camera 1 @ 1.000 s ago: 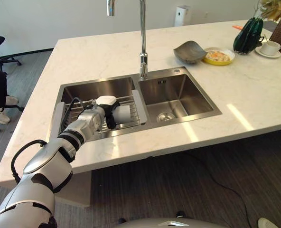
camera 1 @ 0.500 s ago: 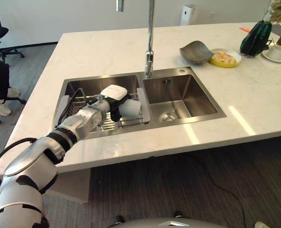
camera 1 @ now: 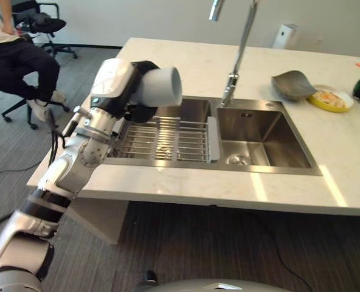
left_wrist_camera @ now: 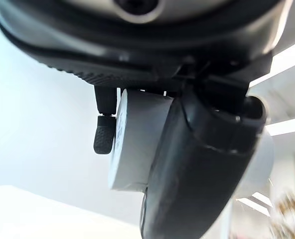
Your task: Place the dishes in the dishwasher.
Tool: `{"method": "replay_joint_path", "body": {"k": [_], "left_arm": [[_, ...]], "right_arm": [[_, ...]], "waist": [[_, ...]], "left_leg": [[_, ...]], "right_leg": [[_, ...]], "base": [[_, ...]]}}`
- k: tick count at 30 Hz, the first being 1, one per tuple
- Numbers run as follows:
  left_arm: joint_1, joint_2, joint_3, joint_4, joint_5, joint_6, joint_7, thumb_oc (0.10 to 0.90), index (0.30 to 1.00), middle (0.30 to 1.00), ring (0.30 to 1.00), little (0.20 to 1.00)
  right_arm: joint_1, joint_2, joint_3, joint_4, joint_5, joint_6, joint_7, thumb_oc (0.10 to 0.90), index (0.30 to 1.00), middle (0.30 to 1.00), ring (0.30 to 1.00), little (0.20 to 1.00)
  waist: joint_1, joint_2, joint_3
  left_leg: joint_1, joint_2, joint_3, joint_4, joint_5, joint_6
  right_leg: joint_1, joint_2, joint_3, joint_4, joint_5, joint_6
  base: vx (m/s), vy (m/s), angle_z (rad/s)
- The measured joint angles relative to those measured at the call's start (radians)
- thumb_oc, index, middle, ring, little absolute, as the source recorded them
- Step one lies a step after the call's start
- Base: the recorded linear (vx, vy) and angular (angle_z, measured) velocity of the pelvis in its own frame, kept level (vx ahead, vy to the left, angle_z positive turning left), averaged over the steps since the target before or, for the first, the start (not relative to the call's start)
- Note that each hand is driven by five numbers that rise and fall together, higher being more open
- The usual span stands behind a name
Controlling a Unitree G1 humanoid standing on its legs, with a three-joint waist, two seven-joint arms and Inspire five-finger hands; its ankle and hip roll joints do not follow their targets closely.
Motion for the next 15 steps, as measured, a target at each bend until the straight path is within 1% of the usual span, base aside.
{"method": "replay_joint_path", "body": {"k": [1, 3, 4, 5, 6, 7, 8, 9, 10, 11, 12, 13, 14, 15], "left_arm": [[0.028, -0.019, 0.035, -0.003, -0.013, -0.001, 0.001, 0.400, 0.300, 0.300, 0.300, 0.300], [0.066, -0.078, 0.096, -0.002, -0.066, 0.002, 0.009, 0.400, 0.300, 0.300, 0.300, 0.300], [0.098, -0.084, 0.129, 0.002, -0.106, 0.004, 0.007, 0.400, 0.300, 0.300, 0.300, 0.300], [0.134, -0.134, 0.180, 0.002, -0.178, -0.008, 0.009, 0.400, 0.300, 0.300, 0.300, 0.300], [0.147, -0.155, 0.196, 0.002, -0.215, -0.007, 0.014, 0.400, 0.300, 0.300, 0.300, 0.300], [0.163, -0.156, 0.201, 0.003, -0.261, -0.007, 0.018, 0.400, 0.300, 0.300, 0.300, 0.300], [0.166, -0.179, 0.208, 0.006, -0.299, -0.007, 0.016, 0.400, 0.300, 0.300, 0.300, 0.300], [0.169, -0.200, 0.216, 0.010, -0.353, -0.007, 0.018, 0.400, 0.300, 0.300, 0.300, 0.300], [0.174, -0.229, 0.219, 0.015, -0.388, -0.013, 0.015, 0.400, 0.300, 0.300, 0.300, 0.300], [0.177, -0.242, 0.223, 0.020, -0.419, -0.022, 0.005, 0.400, 0.300, 0.300, 0.300, 0.300], [0.191, -0.244, 0.220, 0.022, -0.468, -0.029, -0.015, 0.400, 0.300, 0.300, 0.300, 0.300], [0.209, -0.243, 0.225, 0.024, -0.492, -0.029, -0.018, 0.400, 0.300, 0.300, 0.300, 0.300], [0.228, -0.245, 0.231, 0.024, -0.517, -0.029, -0.020, 0.400, 0.300, 0.300, 0.300, 0.300], [0.247, -0.252, 0.234, 0.024, -0.535, -0.029, -0.024, 0.400, 0.300, 0.300, 0.300, 0.300]], "right_arm": [[0.000, 0.000, 0.006, -0.002, 0.000, 0.000, 0.001, 0.800, 0.900, 0.900, 0.900, 0.900], [0.002, 0.001, 0.014, -0.001, -0.001, 0.000, 0.005, 0.800, 0.900, 0.900, 0.900, 0.900], [-0.003, 0.001, 0.020, -0.002, -0.002, 0.001, 0.013, 0.800, 0.900, 0.900, 0.900, 0.900], [-0.003, 0.002, 0.022, -0.011, -0.004, 0.001, 0.016, 0.800, 0.900, 0.900, 0.900, 0.900], [0.001, 0.004, 0.022, -0.010, -0.005, 0.001, 0.018, 0.800, 0.900, 0.900, 0.900, 0.900], [-0.004, 0.007, 0.023, -0.011, -0.008, 0.001, 0.020, 0.800, 0.900, 0.900, 0.900, 0.900], [-0.001, 0.011, 0.023, -0.011, -0.009, 0.003, 0.020, 0.800, 0.900, 0.900, 0.900, 0.900], [-0.006, 0.019, 0.030, -0.010, -0.009, 0.002, 0.021, 0.800, 0.900, 0.900, 0.900, 0.900], [-0.013, 0.021, 0.028, -0.020, -0.007, 0.003, 0.018, 0.800, 0.900, 0.900, 0.900, 0.900], [-0.006, 0.024, 0.049, -0.036, -0.001, -0.002, 0.017, 0.800, 0.900, 0.900, 0.900, 0.900], [-0.011, 0.029, 0.060, -0.042, 0.001, -0.011, 0.021, 0.800, 0.900, 0.900, 0.900, 0.900], [-0.016, 0.029, 0.069, -0.049, 0.001, -0.012, 0.024, 0.800, 0.900, 0.900, 0.900, 0.900], [-0.036, 0.028, 0.068, -0.049, 0.002, -0.015, 0.027, 0.800, 0.900, 0.900, 0.900, 0.900], [-0.034, 0.025, 0.069, -0.050, 0.002, -0.015, 0.027, 0.800, 0.900, 0.900, 0.900, 0.900]], "waist": [[0.006, -0.004, -0.001], [0.019, -0.018, 0.005], [0.041, -0.032, 0.004], [0.040, -0.036, 0.008], [0.041, -0.040, 0.007], [0.059, -0.048, 0.010], [0.071, -0.051, 0.016], [0.084, -0.055, 0.024], [0.092, -0.034, 0.037], [0.077, -0.023, 0.037], [0.086, -0.024, 0.039], [0.082, -0.031, 0.039], [0.104, -0.035, 0.043], [0.100, -0.036, 0.042]], "left_leg": [[-0.005, -0.004, -0.007, 0.000, -0.005, -0.001], [-0.015, -0.019, -0.029, 0.000, -0.004, 0.007], [-0.030, -0.029, -0.046, 0.000, 0.000, 0.018], [-0.038, -0.031, -0.066, 0.000, -0.005, 0.026], [-0.035, -0.033, -0.076, 0.001, -0.003, 0.030], [-0.040, -0.035, -0.092, 0.002, 0.003, 0.039], [-0.046, -0.034, -0.109, 0.001, 0.004, 0.044], [-0.053, -0.033, -0.155, 0.005, 0.021, 0.065], [-0.060, -0.026, -0.196, 0.007, 0.029, 0.068], [-0.082, -0.005, -0.243, 0.011, 0.034, 0.064], [-0.109, -0.006, -0.303, 0.009, 0.051, 0.055], [-0.128, -0.019, -0.325, 0.009, 0.053, 0.049], [-0.143, -0.041, -0.352, 0.008, 0.069, 0.055], [-0.153, -0.054, -0.371, 0.009, 0.075, 0.047]], "right_leg": [[-0.002, -0.005, -0.007, 0.009, -0.004, 0.003], [-0.010, -0.024, -0.022, 0.039, -0.019, 0.008], [-0.023, -0.036, -0.029, 0.070, -0.025, 0.013], [-0.035, -0.045, -0.031, 0.114, -0.029, 0.013], [-0.040, -0.051, -0.026, 0.134, -0.031, 0.013], [-0.043, -0.052, -0.021, 0.154, -0.032, 0.014], [-0.046, -0.053, -0.016, 0.177, -0.032, 0.014], [-0.060, -0.052, 0.023, 0.234, -0.033, 0.013], [-0.086, -0.016, 0.087, 0.297, -0.099, 0.022], [-0.097, 0.052, 0.181, 0.308, -0.147, 0.021], [-0.117, 0.130, 0.234, 0.299, -0.199, 0.004], [-0.129, 0.169, 0.269, 0.267, -0.204, -0.016], [-0.126, 0.201, 0.272, 0.223, -0.222, -0.066], [-0.117, 0.209, 0.290, 0.194, -0.215, -0.138]], "base": [[-0.03, 0.054, 0.29], [-0.06, 0.058, 0.36], [-0.08, 0.055, 0.48], [-0.04, 0.009, 0.50], [-0.05, 0.005, 0.44], [-0.03, 0.000, 0.44], [-0.06, 0.026, 0.74], [-0.09, 0.033, 0.86], [-0.10, 0.026, 1.21], [-0.07, -0.011, 1.36], [0.00, -0.055, 1.51], [0.02, -0.055, 1.29], [-0.01, -0.126, 0.95], [-0.03, -0.100, 1.05]]}}
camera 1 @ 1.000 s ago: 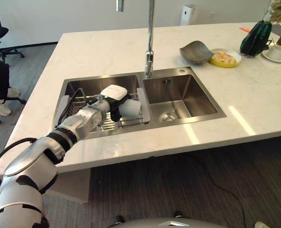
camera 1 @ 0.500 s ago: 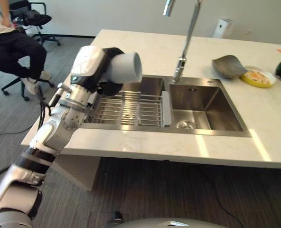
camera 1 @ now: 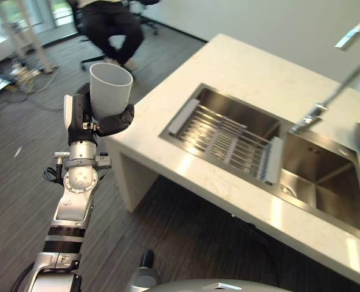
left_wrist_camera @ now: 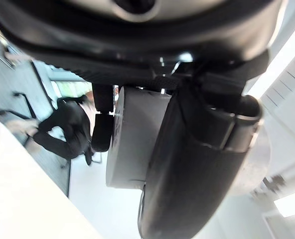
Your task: Place the dishes in the dishwasher.
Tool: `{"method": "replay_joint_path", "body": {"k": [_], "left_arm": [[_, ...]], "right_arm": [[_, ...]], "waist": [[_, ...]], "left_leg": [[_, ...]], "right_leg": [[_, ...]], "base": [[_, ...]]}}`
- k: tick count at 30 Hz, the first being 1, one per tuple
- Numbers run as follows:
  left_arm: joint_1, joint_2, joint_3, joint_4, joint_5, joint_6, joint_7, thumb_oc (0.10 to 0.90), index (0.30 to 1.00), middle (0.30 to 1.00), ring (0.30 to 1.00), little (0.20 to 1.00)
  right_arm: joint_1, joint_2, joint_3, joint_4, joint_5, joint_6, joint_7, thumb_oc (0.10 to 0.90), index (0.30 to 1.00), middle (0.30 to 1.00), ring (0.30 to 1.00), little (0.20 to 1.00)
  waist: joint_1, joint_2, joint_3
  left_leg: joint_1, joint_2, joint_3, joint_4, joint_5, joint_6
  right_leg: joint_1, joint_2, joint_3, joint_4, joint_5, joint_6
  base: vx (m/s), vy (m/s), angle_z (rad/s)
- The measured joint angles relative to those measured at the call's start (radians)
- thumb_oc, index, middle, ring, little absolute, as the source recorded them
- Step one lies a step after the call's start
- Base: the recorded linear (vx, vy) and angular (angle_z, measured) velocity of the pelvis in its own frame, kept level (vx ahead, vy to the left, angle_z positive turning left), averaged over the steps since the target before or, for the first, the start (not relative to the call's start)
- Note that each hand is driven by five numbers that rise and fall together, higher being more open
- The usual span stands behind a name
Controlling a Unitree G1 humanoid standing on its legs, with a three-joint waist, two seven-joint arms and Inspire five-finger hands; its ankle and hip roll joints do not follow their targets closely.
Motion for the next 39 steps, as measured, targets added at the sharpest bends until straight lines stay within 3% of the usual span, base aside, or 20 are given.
{"method": "replay_joint_path", "body": {"k": [3, 8, 10, 11, 12, 13, 14, 16, 18, 22, 24, 25, 27, 29, 31, 34, 35, 36, 37, 39], "left_arm": [[0.132, -0.048, -0.010, -0.022, -0.049, -0.001, -0.037, 0.400, 0.300, 0.300, 0.300, 0.300], [0.218, -0.042, 0.042, -0.031, -0.079, -0.001, -0.057, 0.400, 0.300, 0.300, 0.300, 0.300], [0.241, -0.041, 0.075, -0.030, -0.079, 0.001, -0.052, 0.400, 0.300, 0.300, 0.300, 0.300], [0.246, -0.055, 0.088, -0.028, -0.081, -0.002, -0.046, 0.400, 0.300, 0.300, 0.300, 0.300], [0.216, -0.112, 0.059, -0.029, -0.082, -0.003, -0.047, 0.400, 0.300, 0.300, 0.300, 0.300], [0.211, -0.104, 0.045, -0.037, -0.079, -0.003, -0.057, 0.400, 0.300, 0.300, 0.300, 0.300], [0.231, -0.073, 0.044, -0.064, -0.075, -0.005, -0.064, 0.400, 0.300, 0.300, 0.300, 0.300], [0.224, -0.031, 0.067, -0.057, -0.072, -0.012, -0.072, 0.400, 0.300, 0.300, 0.300, 0.300], [0.203, -0.034, 0.072, -0.018, -0.071, -0.013, -0.071, 0.400, 0.300, 0.300, 0.300, 0.300], [0.187, -0.030, 0.063, -0.052, -0.029, -0.033, -0.104, 0.400, 0.300, 0.300, 0.300, 0.300], [0.144, -0.041, -0.015, -0.056, 0.007, -0.032, -0.126, 0.400, 0.300, 0.300, 0.300, 0.300], [0.130, -0.053, -0.089, -0.071, 0.015, -0.032, -0.137, 0.400, 0.300, 0.300, 0.300, 0.300], [0.172, -0.061, -0.159, -0.126, 0.048, -0.032, -0.169, 0.400, 0.300, 0.300, 0.300, 0.300], [0.163, -0.033, -0.153, -0.167, 0.047, -0.036, -0.167, 0.400, 0.300, 0.300, 0.300, 0.300], [0.165, 0.009, -0.125, -0.166, 0.047, -0.034, -0.176, 0.400, 0.300, 0.300, 0.300, 0.300], [0.205, 0.011, -0.120, -0.157, 0.047, -0.030, -0.184, 0.400, 0.300, 0.300, 0.300, 0.300], [0.195, 0.013, -0.139, -0.154, 0.050, -0.033, -0.180, 0.400, 0.300, 0.300, 0.300, 0.300], [0.188, 0.008, -0.141, -0.152, 0.060, -0.038, -0.166, 0.400, 0.300, 0.300, 0.300, 0.300], [0.150, 0.021, -0.147, -0.131, 0.064, -0.038, -0.134, 0.400, 0.300, 0.300, 0.300, 0.300], [0.113, 0.039, -0.156, -0.085, 0.066, -0.035, -0.119, 0.400, 0.300, 0.300, 0.300, 0.300]], "right_arm": [[-0.046, -0.027, -0.001, -0.010, 0.000, -0.013, -0.004, 0.800, 0.900, 0.900, 0.900, 0.900], [-0.077, -0.059, 0.041, -0.028, -0.003, -0.038, -0.001, 0.800, 0.900, 0.900, 0.900, 0.900], [-0.094, -0.073, 0.037, -0.017, -0.003, -0.039, -0.017, 0.800, 0.900, 0.900, 0.900, 0.900], [-0.095, -0.079, 0.040, -0.016, -0.005, -0.037, -0.016, 0.800, 0.900, 0.900, 0.900, 0.900], [-0.068, -0.128, 0.074, -0.013, -0.012, -0.036, -0.014, 0.800, 0.900, 0.900, 0.900, 0.900], [-0.063, -0.130, 0.090, -0.008, -0.014, -0.033, -0.017, 0.800, 0.900, 0.900, 0.900, 0.900], [-0.071, -0.116, 0.091, -0.001, -0.026, -0.022, -0.017, 0.800, 0.900, 0.900, 0.900, 0.900], [-0.080, -0.084, 0.077, -0.013, -0.044, -0.015, -0.013, 0.800, 0.900, 0.900, 0.900, 0.900], [-0.051, -0.087, 0.059, -0.031, -0.046, -0.007, -0.008, 0.800, 0.900, 0.900, 0.900, 0.900], [-0.007, -0.083, 0.053, -0.060, -0.066, 0.002, -0.020, 0.800, 0.900, 0.900, 0.900, 0.900], [-0.022, -0.065, -0.001, 0.055, -0.082, 0.014, -0.060, 0.800, 0.900, 0.900, 0.900, 0.900], [-0.004, -0.076, -0.036, 0.094, -0.081, 0.002, -0.085, 0.800, 0.900, 0.900, 0.900, 0.900], [0.017, -0.087, -0.117, 0.148, -0.083, 0.011, -0.097, 0.800, 0.900, 0.900, 0.900, 0.900], [0.011, -0.079, -0.130, 0.162, -0.083, 0.027, -0.094, 0.800, 0.900, 0.900, 0.900, 0.900], [-0.004, -0.057, -0.155, 0.182, -0.083, 0.033, -0.103, 0.800, 0.900, 0.900, 0.900, 0.900], [0.000, -0.075, -0.165, 0.172, -0.084, 0.040, -0.132, 0.800, 0.900, 0.900, 0.900, 0.900], [0.014, -0.081, -0.153, 0.137, -0.080, 0.036, -0.133, 0.800, 0.900, 0.900, 0.900, 0.900], [0.005, -0.063, -0.130, 0.100, -0.075, 0.028, -0.135, 0.800, 0.900, 0.900, 0.900, 0.900], [-0.013, -0.058, -0.080, 0.056, -0.054, 0.010, -0.133, 0.800, 0.900, 0.900, 0.900, 0.900], [-0.061, -0.038, -0.058, 0.024, -0.033, -0.009, -0.123, 0.800, 0.900, 0.900, 0.900, 0.900]], "waist": [[0.081, 0.088, 0.042], [0.163, 0.115, 0.053], [0.173, 0.107, 0.068], [0.185, 0.128, 0.060], [0.131, 0.197, 0.068], [0.118, 0.208, 0.073], [0.111, 0.186, 0.077], [0.098, 0.094, 0.084], [0.046, 0.060, 0.089], [-0.048, 0.102, 0.043], [-0.073, 0.128, 0.033], [-0.106, 0.173, 0.025], [-0.121, 0.243, 0.008], [-0.109, 0.232, -0.015], [-0.105, 0.176, -0.011], [-0.073, 0.166, -0.010], [-0.112, 0.172, -0.018], [-0.106, 0.175, -0.014], [-0.111, 0.176, -0.005], [-0.111, 0.157, 0.003]], "left_leg": [[-0.032, 0.003, -0.085, -0.001, 0.016, -0.037], [-0.112, 0.029, -0.105, 0.033, -0.004, -0.064], [-0.141, 0.022, -0.097, 0.055, -0.045, -0.145], [-0.130, 0.022, -0.043, 0.067, -0.040, -0.118], [-0.108, 0.048, 0.054, 0.061, 0.087, -0.061], [-0.108, 0.069, 0.127, 0.040, 0.076, -0.093], [-0.115, 0.083, 0.248, 0.039, -0.002, -0.045], [-0.166, 0.051, 0.287, 0.158, -0.032, -0.089], [-0.141, 0.104, 0.284, 0.318, -0.089, -0.141], [-0.055, 0.344, 0.458, 0.400, -0.131, -0.176], [-0.032, 0.371, 0.541, 0.348, -0.112, -0.163], [-0.028, 0.367, 0.578, 0.307, -0.066, -0.097], [0.026, 0.268, 0.550, 0.155, -0.074, -0.066], [-0.037, 0.205, 0.493, 0.129, -0.071, -0.050], [-0.034, 0.118, 0.454, 0.122, -0.089, -0.034], [-0.003, 0.062, 0.447, 0.189, -0.151, 0.000], [0.021, 0.043, 0.378, 0.166, -0.145, 0.037], [0.038, 0.040, 0.331, 0.123, -0.137, 0.048], [0.040, 0.057, 0.271, 0.080, -0.117, 0.048], [0.071, 0.063, 0.241, 0.026, -0.087, 0.036]], "right_leg": [[0.086, 0.068, -0.078, -0.091, 0.031, -0.047], [0.087, 0.118, -0.131, -0.113, 0.033, -0.085], [0.074, 0.106, -0.164, -0.126, 0.031, -0.108], [0.079, 0.104, -0.189, -0.112, 0.033, -0.106], [0.088, 0.114, -0.254, -0.058, 0.026, -0.093], [0.089, 0.114, -0.276, -0.048, 0.027, -0.095], [0.068, 0.083, -0.281, -0.041, 0.023, -0.107], [0.059, -0.008, -0.301, -0.100, 0.044, -0.091], [0.102, -0.066, -0.352, -0.125, 0.062, -0.066], [0.140, -0.085, -0.498, -0.138, 0.082, 0.009], [0.155, -0.113, -0.555, -0.106, 0.090, 0.034], [0.176, -0.135, -0.597, -0.046, 0.086, 0.039], [0.117, -0.244, -0.562, 0.109, 0.010, 0.102], [0.100, -0.214, -0.581, -0.182, 0.122, 0.056], [0.108, -0.284, -0.623, -0.139, 0.252, 0.036], [0.168, -0.376, -0.611, 0.059, 0.279, 0.055], [0.136, -0.411, -0.481, 0.232, 0.262, 0.040], [0.074, -0.356, -0.323, 0.263, 0.177, 0.082], [0.005, -0.224, -0.108, 0.214, 0.071, 0.104], [-0.076, -0.169, -0.057, 0.150, 0.023, 0.117]], "base": [[-0.10, -0.157, 1.37], [-0.12, -0.089, 0.98], [-0.32, 0.074, 0.74], [-0.52, 0.166, 1.15], [-0.29, 0.144, 1.22], [-0.19, 0.112, 1.21], [-0.14, 0.124, 0.38], [-0.18, 0.153, 0.17], [-0.18, 0.202, 0.50], [-0.11, 0.395, 0.76], [-0.08, 0.328, 1.31], [-0.10, 0.329, 2.10], [-0.12, 0.602, 1.96], [0.02, 0.429, 1.39], [0.09, 0.499, 1.23], [0.07, 0.373, 1.25], [0.07, 0.244, 1.65], [0.21, 0.239, 1.89], [0.11, 0.048, 1.17], [0.13, -0.013, 1.08]]}}
